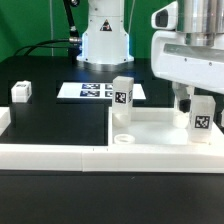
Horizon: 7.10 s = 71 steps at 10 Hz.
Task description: Assemble square table
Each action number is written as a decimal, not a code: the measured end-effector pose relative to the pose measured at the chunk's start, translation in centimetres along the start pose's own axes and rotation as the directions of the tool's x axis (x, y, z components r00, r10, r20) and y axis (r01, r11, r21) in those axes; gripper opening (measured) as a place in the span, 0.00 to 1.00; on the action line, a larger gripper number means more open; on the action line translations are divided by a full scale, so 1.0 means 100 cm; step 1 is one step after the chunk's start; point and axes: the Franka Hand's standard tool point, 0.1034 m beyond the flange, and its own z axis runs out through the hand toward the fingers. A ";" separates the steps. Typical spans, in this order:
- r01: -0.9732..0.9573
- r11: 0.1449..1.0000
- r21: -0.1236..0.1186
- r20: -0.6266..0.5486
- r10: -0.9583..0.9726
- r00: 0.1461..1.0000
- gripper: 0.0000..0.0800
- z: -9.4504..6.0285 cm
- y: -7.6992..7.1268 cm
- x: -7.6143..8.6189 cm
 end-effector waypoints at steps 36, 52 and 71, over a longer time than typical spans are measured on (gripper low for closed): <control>0.443 0.896 0.042 0.036 -0.444 0.895 0.81 0.000 0.007 -0.005; -0.718 0.686 -0.114 0.140 0.727 0.672 0.36 0.005 -0.001 -0.006; 0.279 0.960 -0.019 0.091 -0.276 0.957 0.81 0.013 0.017 -0.018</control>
Offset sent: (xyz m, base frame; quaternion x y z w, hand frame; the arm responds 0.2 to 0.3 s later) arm 0.0000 0.0000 0.0000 0.0000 0.0000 -0.2571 0.9664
